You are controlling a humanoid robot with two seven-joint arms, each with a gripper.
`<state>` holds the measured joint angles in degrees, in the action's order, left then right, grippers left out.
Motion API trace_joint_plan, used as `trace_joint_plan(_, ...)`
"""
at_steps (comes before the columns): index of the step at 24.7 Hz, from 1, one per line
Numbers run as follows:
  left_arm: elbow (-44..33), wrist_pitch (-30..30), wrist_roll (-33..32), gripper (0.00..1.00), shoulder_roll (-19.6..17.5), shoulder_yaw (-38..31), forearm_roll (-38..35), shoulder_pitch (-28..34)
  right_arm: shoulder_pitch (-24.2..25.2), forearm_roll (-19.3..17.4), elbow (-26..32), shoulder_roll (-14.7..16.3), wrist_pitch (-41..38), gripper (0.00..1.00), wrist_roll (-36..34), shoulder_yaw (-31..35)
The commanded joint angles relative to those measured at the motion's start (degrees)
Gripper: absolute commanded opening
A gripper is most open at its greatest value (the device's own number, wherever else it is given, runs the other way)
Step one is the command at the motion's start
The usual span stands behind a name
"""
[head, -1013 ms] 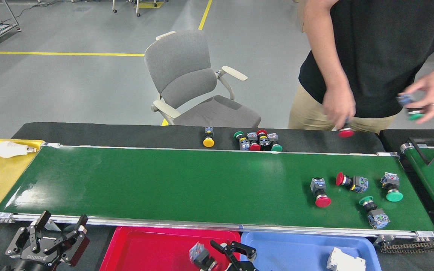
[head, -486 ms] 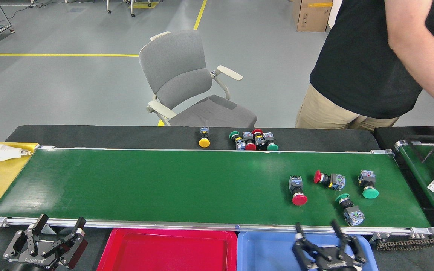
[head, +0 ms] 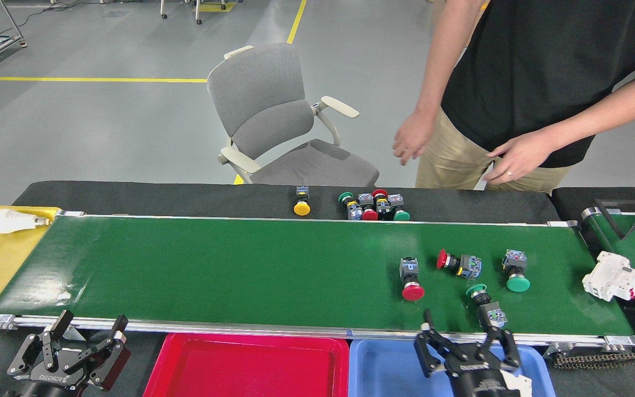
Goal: Pick switch part from conveyor to tray
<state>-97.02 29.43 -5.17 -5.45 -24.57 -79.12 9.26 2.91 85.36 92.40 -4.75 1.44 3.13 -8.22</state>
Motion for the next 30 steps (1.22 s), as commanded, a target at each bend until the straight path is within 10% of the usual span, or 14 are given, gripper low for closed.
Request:
trace_joint_plan(1,-0.54,-0.07,0.16,1.00,-0.62,-0.04,-0.07,-0.56,-3.61,0.16,-3.02,-0.26,1.72,1.00,3.11,-2.24)
trace_joint_plan(7,-0.54,0.02,0.16,1.00,-0.35,0.14,-1.65,-0.73,-14.07,-0.45,-14.79,-2.10,7.52,0.97,4.69,-9.45)
trace_joint_plan(12,-0.45,0.02,0.16,1.00,-0.44,0.14,-1.65,-1.08,-16.53,-0.28,-17.69,-2.28,8.67,0.26,6.28,-10.94)
trace_joint_plan(17,-0.36,0.02,0.16,1.00,-0.44,-0.04,-1.65,-1.08,-15.92,-0.02,-16.03,-1.57,8.49,0.03,5.84,-12.35)
trace_joint_plan(21,-0.45,0.02,0.16,1.00,-0.35,-0.04,-1.65,-1.08,-11.26,0.16,-8.64,0.36,7.96,0.02,4.52,-20.26)
trace_joint_plan(24,-0.45,0.02,0.16,1.00,-0.26,0.05,-1.74,-1.08,-8.18,0.07,-1.96,6.60,4.89,0.07,1.79,-28.35)
trace_joint_plan(25,-0.45,0.02,0.16,1.00,-0.26,0.05,-1.74,-1.08,-7.57,0.07,-0.03,8.45,2.95,0.28,-0.14,-31.33)
trace_joint_plan(26,-0.45,0.02,0.16,1.00,-0.26,0.05,-1.74,-1.08,-7.48,0.07,0.32,8.89,1.55,0.75,-2.07,-33.71)
trace_joint_plan(27,-0.45,0.02,0.16,1.00,-0.26,0.05,-1.74,-1.08,-7.48,0.07,0.32,8.97,0.41,1.00,-3.66,-35.20)
trace_joint_plan(30,-0.45,0.02,0.16,1.00,-0.18,0.05,-1.83,-1.08,-7.30,-0.02,0.32,9.15,-2.85,1.00,-3.92,-35.99)
